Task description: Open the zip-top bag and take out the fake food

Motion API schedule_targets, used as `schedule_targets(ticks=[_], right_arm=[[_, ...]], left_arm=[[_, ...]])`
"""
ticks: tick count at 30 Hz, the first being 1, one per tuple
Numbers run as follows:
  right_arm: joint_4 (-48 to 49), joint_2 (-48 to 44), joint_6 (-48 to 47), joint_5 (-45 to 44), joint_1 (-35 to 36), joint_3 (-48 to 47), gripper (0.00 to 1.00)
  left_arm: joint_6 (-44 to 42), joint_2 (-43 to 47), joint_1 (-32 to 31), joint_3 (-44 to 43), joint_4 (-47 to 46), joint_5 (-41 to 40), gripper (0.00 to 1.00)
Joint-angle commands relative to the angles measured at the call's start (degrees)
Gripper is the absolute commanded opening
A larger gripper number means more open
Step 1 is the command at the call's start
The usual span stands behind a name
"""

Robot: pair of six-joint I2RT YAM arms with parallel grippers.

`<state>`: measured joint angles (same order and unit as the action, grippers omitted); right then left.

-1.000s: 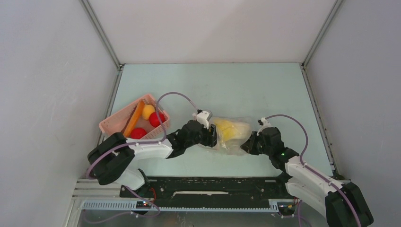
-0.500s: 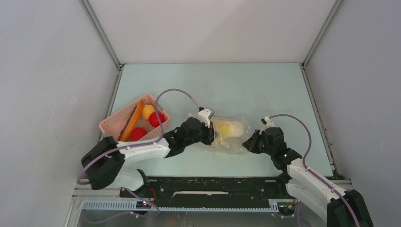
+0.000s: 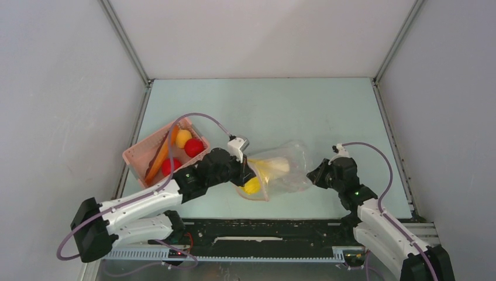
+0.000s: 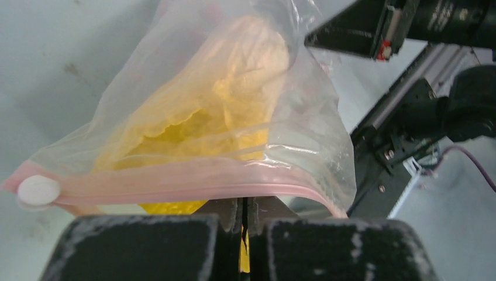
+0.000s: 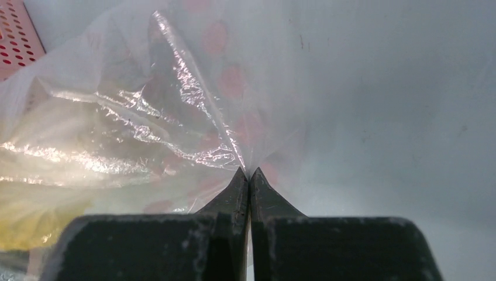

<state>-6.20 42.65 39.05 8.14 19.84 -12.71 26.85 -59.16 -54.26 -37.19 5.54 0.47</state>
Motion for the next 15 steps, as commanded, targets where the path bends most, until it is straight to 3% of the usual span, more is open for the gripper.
schedule_targets(ticks=[1, 15], right_arm=[[-0.8, -1.1, 0.6, -3.5, -0.9, -1.7, 0.00], [-1.9, -1.0, 3.0, -7.8, -3.3, -0.5, 0.00]], left_arm=[[1.9, 5.4, -0.2, -2.8, 7.4, 6.8, 0.00], [4.2, 23.2, -0.2, -8.9, 27.4, 9.2, 0.00]])
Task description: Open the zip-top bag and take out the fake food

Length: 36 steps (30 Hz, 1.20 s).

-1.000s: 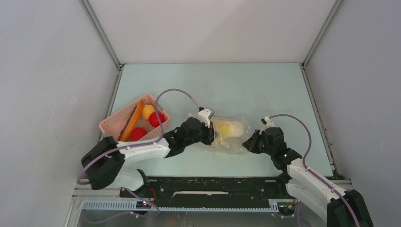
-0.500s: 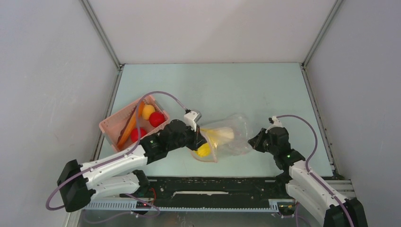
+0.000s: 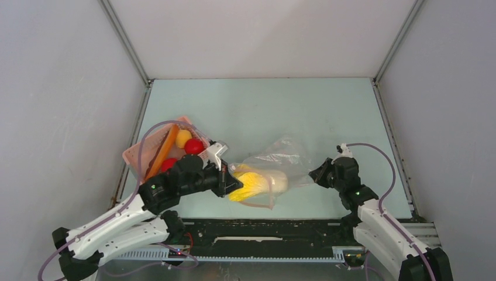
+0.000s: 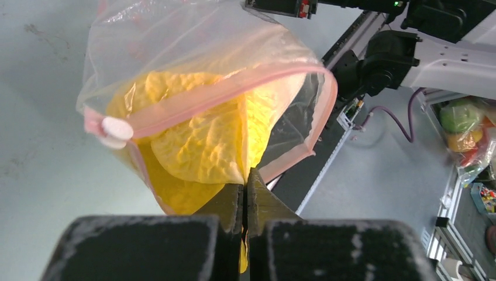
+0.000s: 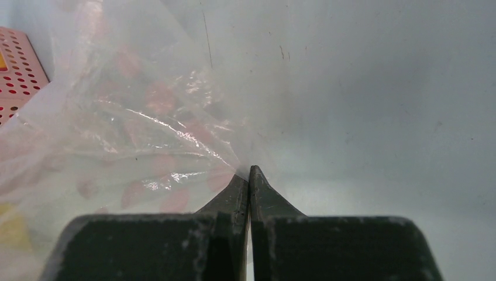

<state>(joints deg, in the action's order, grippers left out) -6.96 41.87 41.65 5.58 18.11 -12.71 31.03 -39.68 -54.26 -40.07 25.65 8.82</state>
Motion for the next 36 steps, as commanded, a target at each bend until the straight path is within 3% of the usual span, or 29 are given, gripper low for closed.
schedule_targets(ticks=[1, 4, 10, 14, 18, 24, 29, 36], right_arm=[[-1.4, -0.3, 0.4, -5.4, -2.0, -0.5, 0.00], [-2.0, -1.3, 0.8, -5.6, -3.2, -0.6, 0.00], [2.4, 1.2, 1.2, -2.3, -3.5, -1.6, 0.00], [3.3, 4.7, 0.9, -1.9, -3.4, -2.6, 0.00], [1.7, 4.1, 0.6, -5.1, -4.1, -3.0, 0.00], [-0.5, 3.8, -1.2, -5.4, -8.3, -3.4, 0.00], [-1.1, 6.1, -3.2, -4.1, -11.4, -4.3, 0.00], [-1.9, 5.0, -3.5, -3.8, -12.4, -4.3, 0.00]], left_arm=[[-0.3, 4.8, -0.2, -6.7, 9.3, -0.1, 0.00], [-0.4, 7.0, -0.2, -6.1, 11.7, -0.2, 0.00], [3.9, 7.9, -0.2, 1.0, -3.8, 12.9, 0.00], [0.7, 6.5, -0.4, -1.6, -4.7, 16.2, 0.00], [-4.4, 8.5, -0.4, -7.2, 5.0, 10.9, 0.00], [-8.1, 12.5, -0.4, -15.7, 22.7, -8.5, 0.00], [-10.8, 16.1, -0.3, -16.4, 21.8, -6.7, 0.00], [-10.0, 15.7, -0.3, -19.6, 26.6, -19.9, 0.00]])
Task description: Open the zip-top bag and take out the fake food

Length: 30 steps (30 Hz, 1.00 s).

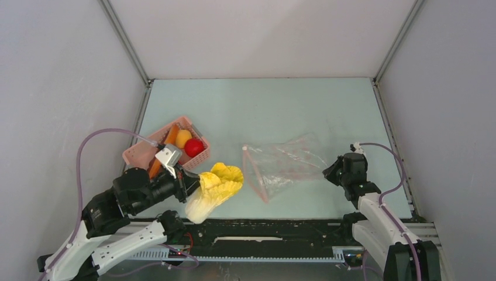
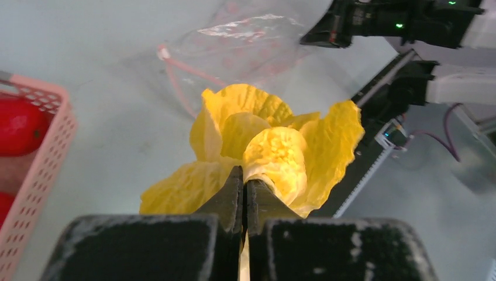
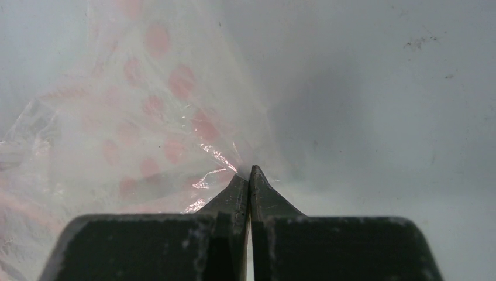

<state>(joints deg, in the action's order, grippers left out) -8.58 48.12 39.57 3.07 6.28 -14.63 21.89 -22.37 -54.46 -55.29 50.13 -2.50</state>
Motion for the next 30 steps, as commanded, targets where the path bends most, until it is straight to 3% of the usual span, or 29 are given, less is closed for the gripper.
schedule_targets(ticks=[1, 7, 14, 18, 26, 28, 30], right_arm=[[-0.6, -1.6, -1.5, -1.4, -0.8, -2.3, 0.00], [-3.6, -4.8, -1.7, -2.5, -2.9, -2.3, 0.00], [-6.8, -9.7, -1.6, -3.1, -4.8, -2.4, 0.15], [-9.0, -12.9, -2.1, -2.6, -5.3, -3.2, 0.37], [-15.1, -21.6, -3.6, -1.0, -5.5, -6.0, 0.92], [-16.3, -23.6, -3.9, -0.1, -5.5, -6.6, 0.99], [-17.4, -25.6, -4.0, 0.9, -5.5, -7.2, 1.00]], left_arm=[[-0.6, -2.2, -0.1, -5.1, 2.6, -10.2, 0.00], [2.0, -5.2, -0.1, -10.9, 7.0, -27.0, 0.00], [9.3, -5.0, -0.1, -11.2, 12.5, -51.5, 0.00], [12.0, -1.8, -0.1, -6.9, 10.6, -60.3, 0.00], [11.1, -0.9, 0.8, -0.5, 3.4, -64.8, 0.00], [10.0, -1.7, 2.8, 0.2, 1.8, -64.6, 0.00], [7.7, -2.0, 7.4, 1.3, -1.1, -61.5, 0.00]])
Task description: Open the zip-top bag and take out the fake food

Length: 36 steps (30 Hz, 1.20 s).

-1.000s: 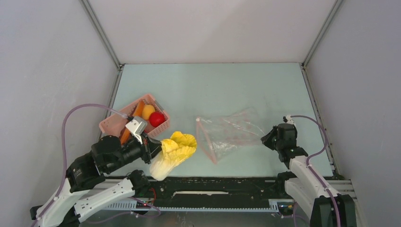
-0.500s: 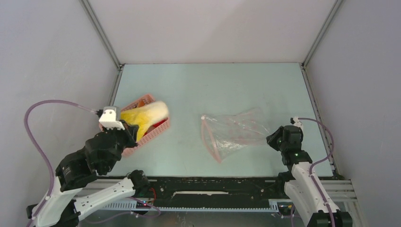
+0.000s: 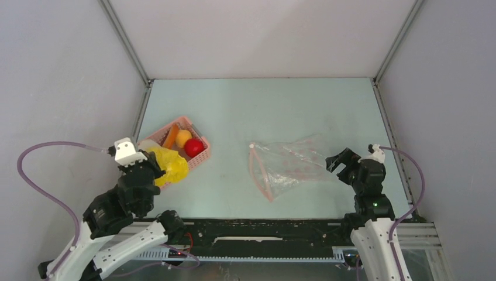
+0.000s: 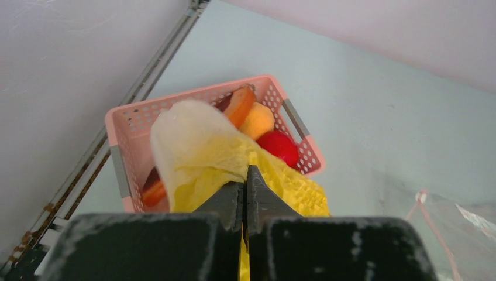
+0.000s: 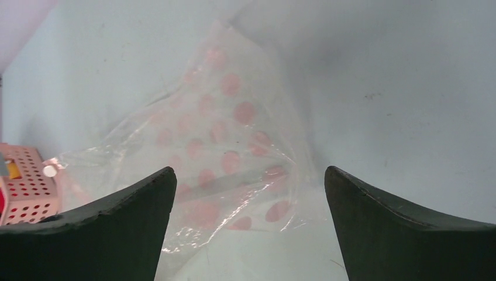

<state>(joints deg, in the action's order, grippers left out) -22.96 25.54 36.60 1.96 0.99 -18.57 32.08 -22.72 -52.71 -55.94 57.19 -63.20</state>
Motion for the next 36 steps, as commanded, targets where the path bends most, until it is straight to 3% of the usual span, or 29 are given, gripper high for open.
schedule_targets(ticks=[1, 4, 10, 16, 27, 36], right_arm=[[-3.6, -3.9, -1.1, 2.4, -0.2, -3.6, 1.00], [-5.4, -6.1, -1.4, 3.0, -0.2, -5.0, 1.00], [-8.6, -8.9, -2.1, 3.8, -0.2, -7.3, 1.00], [-9.9, -11.1, -2.1, 4.2, -0.2, -7.5, 0.99], [-10.8, -11.7, -2.6, 5.3, -0.2, -7.4, 1.00], [-10.8, -11.9, -2.9, 7.4, -0.2, -7.9, 1.00]], left_arm=[[-3.9, -1.8, 9.0, 2.9, -10.1, 2.4, 0.00], [-6.2, -3.0, 22.9, 5.9, -15.9, 14.1, 0.00], [-3.8, -8.3, 36.6, 9.5, -22.5, 24.4, 0.00], [0.6, -13.9, 44.7, 9.9, -26.9, 32.5, 0.00], [10.0, -14.1, 51.1, 16.6, -29.1, 31.7, 0.09], [11.1, -16.5, 62.6, 19.5, -30.6, 42.1, 0.35]])
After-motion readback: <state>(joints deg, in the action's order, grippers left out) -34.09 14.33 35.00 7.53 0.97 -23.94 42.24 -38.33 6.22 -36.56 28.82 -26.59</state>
